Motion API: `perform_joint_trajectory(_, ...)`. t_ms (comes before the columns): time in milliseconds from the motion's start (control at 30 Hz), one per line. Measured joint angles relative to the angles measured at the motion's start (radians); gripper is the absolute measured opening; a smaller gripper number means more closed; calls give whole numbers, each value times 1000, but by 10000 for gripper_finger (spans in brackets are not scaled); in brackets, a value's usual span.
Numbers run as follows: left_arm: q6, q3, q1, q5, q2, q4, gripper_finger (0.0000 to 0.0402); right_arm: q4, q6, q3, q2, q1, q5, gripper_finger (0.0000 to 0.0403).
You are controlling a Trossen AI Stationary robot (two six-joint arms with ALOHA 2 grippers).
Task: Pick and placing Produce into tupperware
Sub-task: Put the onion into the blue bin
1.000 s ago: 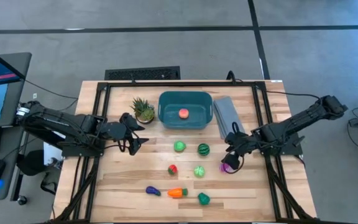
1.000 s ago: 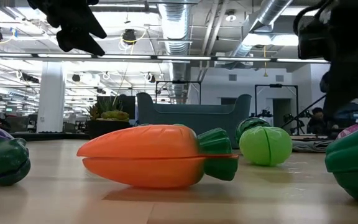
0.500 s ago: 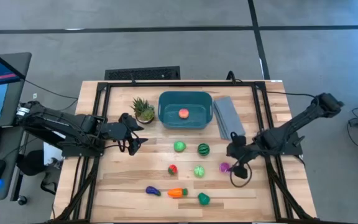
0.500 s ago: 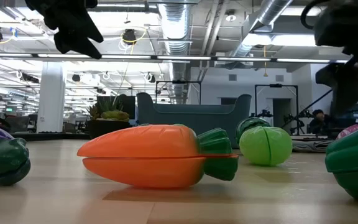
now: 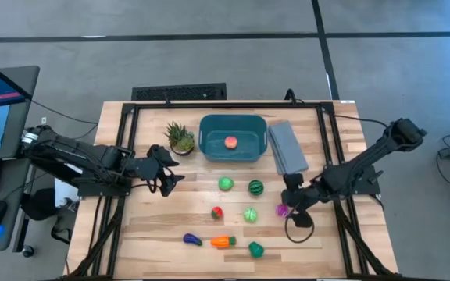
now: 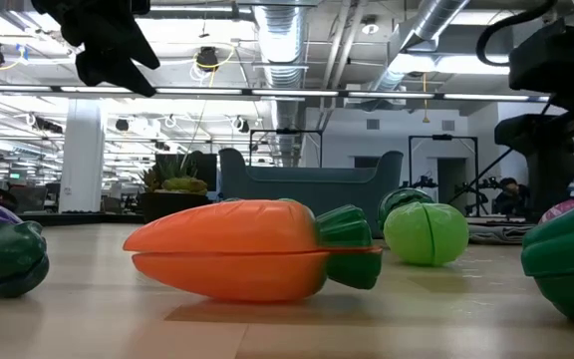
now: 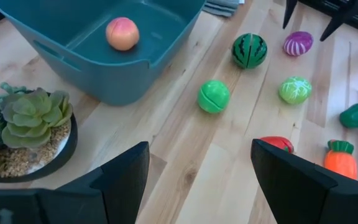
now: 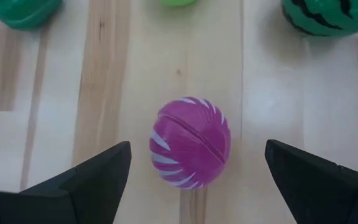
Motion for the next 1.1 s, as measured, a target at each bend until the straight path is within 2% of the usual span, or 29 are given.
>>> perform_joint_trajectory(600, -10, 0, -3, -18, 0, 0, 271, 86, -70, 1, 134, 0, -34, 393)
perform_joint_trajectory(1100, -10, 0, -3, -17, 0, -6, 271, 108, -82, 9, 135, -46, -8, 388)
